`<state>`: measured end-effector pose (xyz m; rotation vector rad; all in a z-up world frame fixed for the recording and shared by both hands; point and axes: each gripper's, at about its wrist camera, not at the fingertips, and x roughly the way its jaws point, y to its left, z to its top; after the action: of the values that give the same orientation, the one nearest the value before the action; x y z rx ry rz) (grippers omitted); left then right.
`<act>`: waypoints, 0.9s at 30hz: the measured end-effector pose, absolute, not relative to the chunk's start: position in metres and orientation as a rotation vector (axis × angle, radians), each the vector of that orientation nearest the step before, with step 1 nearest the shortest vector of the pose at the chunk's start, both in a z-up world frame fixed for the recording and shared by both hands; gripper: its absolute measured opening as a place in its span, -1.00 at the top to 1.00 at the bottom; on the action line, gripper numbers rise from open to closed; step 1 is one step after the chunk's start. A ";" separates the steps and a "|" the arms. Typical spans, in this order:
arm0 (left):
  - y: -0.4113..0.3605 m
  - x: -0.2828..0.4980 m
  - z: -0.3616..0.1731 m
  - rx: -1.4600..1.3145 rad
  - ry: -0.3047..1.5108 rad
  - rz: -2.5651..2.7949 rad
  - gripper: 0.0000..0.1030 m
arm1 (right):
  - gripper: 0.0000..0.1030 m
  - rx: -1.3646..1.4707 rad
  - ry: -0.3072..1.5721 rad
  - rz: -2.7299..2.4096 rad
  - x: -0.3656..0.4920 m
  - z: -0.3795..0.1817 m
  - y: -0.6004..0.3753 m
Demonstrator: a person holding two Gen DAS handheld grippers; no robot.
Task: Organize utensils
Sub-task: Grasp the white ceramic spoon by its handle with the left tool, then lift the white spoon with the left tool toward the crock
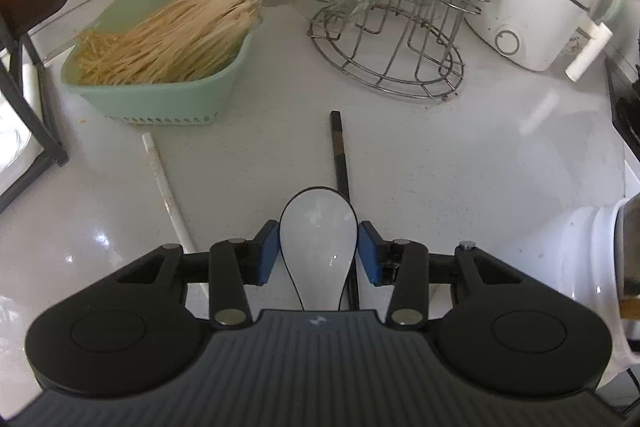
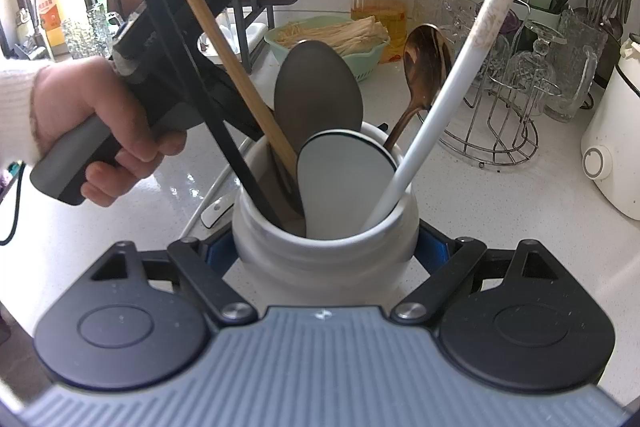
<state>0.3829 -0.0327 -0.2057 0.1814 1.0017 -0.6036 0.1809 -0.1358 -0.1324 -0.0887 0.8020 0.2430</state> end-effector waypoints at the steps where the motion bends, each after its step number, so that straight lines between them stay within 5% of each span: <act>1: -0.031 0.383 -0.205 0.176 1.004 -0.594 0.07 | -0.76 -0.089 0.801 0.244 0.181 -0.132 -0.136; 27: 0.027 0.295 -0.133 -0.107 0.917 -0.249 0.07 | -0.76 -0.095 0.790 0.253 0.189 -0.133 -0.132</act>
<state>0.2948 0.0268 -0.1328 -0.1073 0.9175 -0.2494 0.1891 -0.1320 -0.1331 -0.0948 0.7898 0.2526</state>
